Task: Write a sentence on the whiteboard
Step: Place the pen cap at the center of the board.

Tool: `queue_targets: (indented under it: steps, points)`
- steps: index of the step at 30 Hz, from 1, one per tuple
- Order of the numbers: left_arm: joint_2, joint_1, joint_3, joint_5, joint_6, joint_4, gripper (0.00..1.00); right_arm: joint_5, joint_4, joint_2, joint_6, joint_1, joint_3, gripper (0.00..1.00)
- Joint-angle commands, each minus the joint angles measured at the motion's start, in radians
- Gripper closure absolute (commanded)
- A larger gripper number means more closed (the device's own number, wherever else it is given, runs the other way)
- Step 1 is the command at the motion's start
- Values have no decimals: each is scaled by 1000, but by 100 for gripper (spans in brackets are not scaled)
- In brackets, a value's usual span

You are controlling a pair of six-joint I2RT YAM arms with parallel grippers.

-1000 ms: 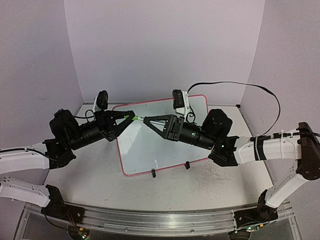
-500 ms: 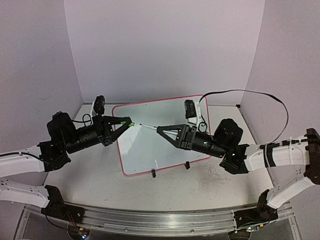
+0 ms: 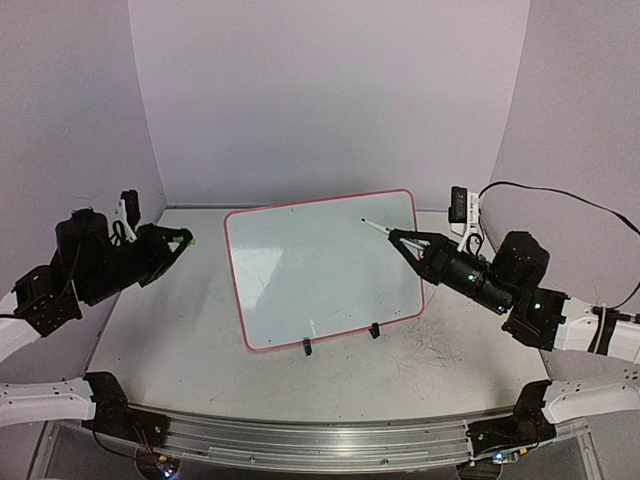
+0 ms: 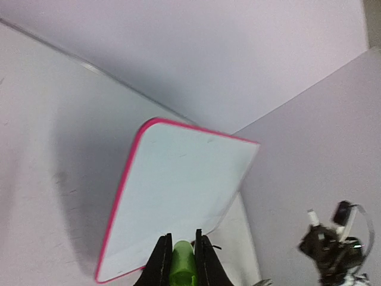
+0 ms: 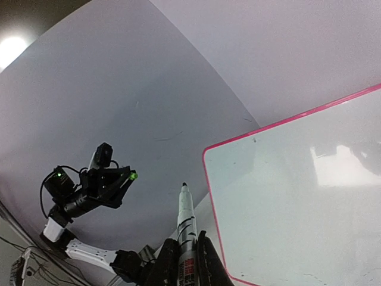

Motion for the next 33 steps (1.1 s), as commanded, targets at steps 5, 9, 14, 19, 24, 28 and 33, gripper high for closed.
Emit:
queue_targets:
  steps: [5, 9, 14, 19, 24, 28, 33]
  points:
    - [77, 4, -150, -127, -21, -221, 100, 187, -225, -114, -151, 3, 43, 100]
    - [132, 4, -250, -154, -25, -144, 100, 217, -246, -140, -150, 2, 36, 100]
    - [229, 9, -340, -116, -32, -16, 100, 200, -261, -143, -153, 3, 47, 100]
    - [323, 18, -361, -119, -27, 43, 100, 186, -272, -137, -162, 3, 48, 100]
    - [398, 30, -373, -109, -22, 99, 100, 203, -278, -134, -158, 2, 56, 100]
    - [474, 30, -346, -128, 0, 103, 99, 211, -279, -125, -165, 3, 60, 100]
    - [561, 32, -304, -146, 17, 102, 98, 213, -279, -103, -179, 2, 73, 100]
